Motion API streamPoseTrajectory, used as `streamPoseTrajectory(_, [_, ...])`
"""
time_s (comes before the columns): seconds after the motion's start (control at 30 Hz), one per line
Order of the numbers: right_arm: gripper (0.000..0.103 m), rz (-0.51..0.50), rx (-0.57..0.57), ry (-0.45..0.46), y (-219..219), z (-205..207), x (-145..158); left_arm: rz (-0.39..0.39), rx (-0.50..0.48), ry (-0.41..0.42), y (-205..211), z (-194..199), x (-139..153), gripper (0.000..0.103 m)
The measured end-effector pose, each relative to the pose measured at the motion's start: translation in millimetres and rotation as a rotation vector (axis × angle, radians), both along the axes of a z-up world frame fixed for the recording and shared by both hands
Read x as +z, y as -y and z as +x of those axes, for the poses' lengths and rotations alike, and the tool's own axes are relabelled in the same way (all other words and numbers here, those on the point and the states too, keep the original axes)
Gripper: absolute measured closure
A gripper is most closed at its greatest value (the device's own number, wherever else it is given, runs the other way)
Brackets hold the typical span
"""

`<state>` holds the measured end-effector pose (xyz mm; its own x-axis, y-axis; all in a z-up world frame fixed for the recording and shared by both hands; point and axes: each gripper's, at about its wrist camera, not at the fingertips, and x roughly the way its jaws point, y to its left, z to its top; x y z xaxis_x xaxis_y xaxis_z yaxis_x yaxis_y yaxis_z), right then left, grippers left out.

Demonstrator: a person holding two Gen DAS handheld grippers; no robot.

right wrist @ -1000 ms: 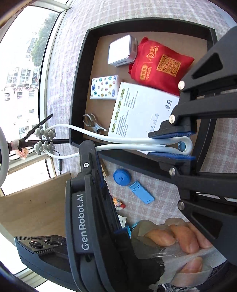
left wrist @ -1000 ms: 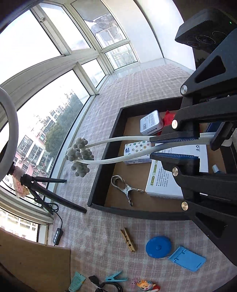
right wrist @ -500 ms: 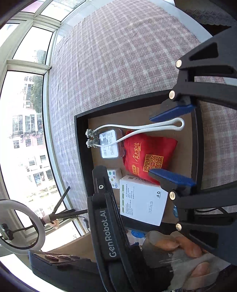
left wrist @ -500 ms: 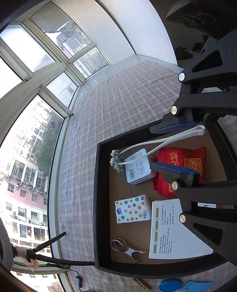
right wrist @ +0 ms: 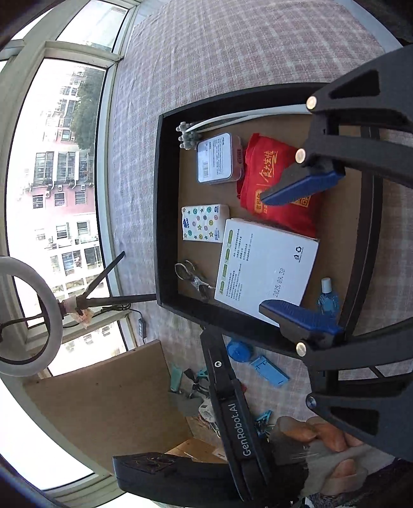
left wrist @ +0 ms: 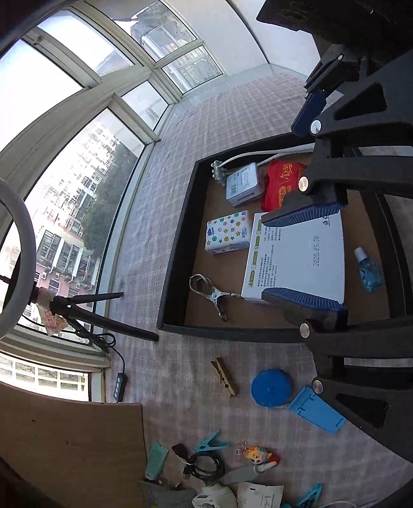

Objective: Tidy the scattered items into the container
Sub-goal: 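Lift the white cable with both grippers, lower it into the tray, release, then move both grippers back over the pile of items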

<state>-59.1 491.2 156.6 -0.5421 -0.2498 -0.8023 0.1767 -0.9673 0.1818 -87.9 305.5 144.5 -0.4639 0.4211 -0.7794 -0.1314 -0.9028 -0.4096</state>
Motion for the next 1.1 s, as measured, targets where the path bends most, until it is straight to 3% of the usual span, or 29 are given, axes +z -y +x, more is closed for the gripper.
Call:
streamPoseTrajectory(0.33, [0.033,0.059,0.318,-0.049,139,-6,-2,-0.135,0.217,-0.01,166,59,-4,0.059])
streamPoseTrajectory(0.6, [0.033,0.061,0.521,0.002,234,-11,-14,-0.194,0.369,0.029,269,104,-24,0.059])
streamPoseTrajectory(0.8, [0.033,0.112,0.665,0.023,295,-16,-36,-0.232,0.389,0.057,310,125,-39,0.059])
streamPoseTrajectory(1.1, [0.034,0.34,0.857,-0.048,369,-15,-83,-0.25,0.358,0.11,328,123,-68,0.06])
